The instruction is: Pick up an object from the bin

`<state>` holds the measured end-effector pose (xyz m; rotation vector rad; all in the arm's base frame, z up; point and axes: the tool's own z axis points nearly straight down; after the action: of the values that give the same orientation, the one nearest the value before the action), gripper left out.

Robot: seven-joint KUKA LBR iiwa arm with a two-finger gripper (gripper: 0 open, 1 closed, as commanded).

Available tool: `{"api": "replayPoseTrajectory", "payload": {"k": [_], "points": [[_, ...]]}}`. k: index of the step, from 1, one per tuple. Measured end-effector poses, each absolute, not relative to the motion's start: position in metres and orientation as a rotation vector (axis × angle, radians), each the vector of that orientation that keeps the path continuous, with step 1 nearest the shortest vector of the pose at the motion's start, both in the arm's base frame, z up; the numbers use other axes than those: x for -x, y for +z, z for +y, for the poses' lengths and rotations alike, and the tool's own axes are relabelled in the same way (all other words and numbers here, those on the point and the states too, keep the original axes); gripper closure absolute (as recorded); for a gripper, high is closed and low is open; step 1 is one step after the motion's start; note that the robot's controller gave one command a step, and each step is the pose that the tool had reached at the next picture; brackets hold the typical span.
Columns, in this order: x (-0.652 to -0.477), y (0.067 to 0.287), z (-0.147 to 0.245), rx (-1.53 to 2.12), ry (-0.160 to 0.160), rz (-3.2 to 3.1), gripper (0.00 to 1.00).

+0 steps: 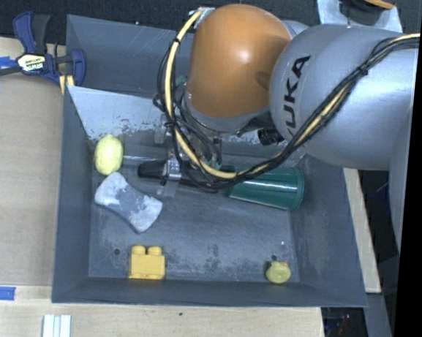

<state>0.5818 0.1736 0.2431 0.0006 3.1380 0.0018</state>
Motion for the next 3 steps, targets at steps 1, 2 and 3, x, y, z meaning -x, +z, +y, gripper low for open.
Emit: {"api": "replayPoseTrajectory", "payload": {"k": [1, 2, 3], "points": [[-0.581, 0.199, 0.174, 0.214, 0.001, 3.128, 0.0], [-0.577, 0.172, 0.175, 0.764, 0.0, 3.042, 0.0], [-0.579, 0.137, 0.171, 1.091, 0.0, 2.946, 0.0]]}}
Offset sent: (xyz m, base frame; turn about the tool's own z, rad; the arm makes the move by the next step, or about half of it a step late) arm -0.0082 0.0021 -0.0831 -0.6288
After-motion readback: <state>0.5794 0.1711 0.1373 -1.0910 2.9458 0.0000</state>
